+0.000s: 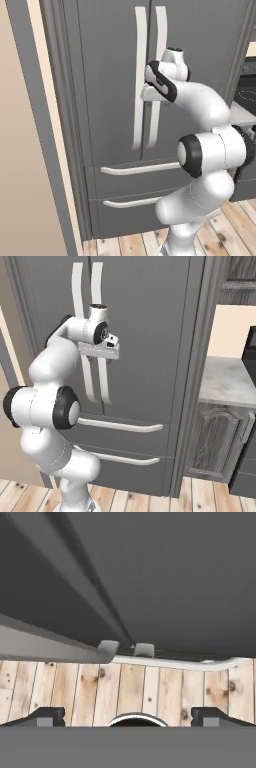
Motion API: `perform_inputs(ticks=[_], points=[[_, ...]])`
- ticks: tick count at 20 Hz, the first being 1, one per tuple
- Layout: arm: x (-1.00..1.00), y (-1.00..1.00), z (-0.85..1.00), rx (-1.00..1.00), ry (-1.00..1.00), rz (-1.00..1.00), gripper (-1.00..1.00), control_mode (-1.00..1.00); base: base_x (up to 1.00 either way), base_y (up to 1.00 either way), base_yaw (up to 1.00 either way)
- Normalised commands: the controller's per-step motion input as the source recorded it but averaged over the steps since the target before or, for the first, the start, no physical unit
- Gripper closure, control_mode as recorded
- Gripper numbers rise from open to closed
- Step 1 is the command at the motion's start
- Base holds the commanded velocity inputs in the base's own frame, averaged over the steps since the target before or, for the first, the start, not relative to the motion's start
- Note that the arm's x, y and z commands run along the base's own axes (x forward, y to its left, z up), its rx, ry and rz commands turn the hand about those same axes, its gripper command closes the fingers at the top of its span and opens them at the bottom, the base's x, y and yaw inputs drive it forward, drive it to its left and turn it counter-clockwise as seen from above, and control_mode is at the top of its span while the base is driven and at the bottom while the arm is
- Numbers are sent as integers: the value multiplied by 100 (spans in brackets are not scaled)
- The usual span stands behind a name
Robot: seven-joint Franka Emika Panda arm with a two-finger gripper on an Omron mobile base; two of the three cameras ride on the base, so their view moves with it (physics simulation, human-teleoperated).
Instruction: Retrieve the chicken drumstick from the fridge and place it on the saucepan with marinade on the stove.
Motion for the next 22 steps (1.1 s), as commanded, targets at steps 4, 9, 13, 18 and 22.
perform_inputs(ticks=[4,9,13,18,22], points=[[29,6,-38,-6,-61,8,-100,-100,0,0,0],[2,19,-47,-16,-71,10,-100,-100,0,0,0],[0,15,-39,-11,-71,11,-100,-100,0,0,0],[-46,0,-56,-4,-48,5,-100,-100,0,0,0],[-26,0,-52,0,-27,0,-100,-100,0,0,0]])
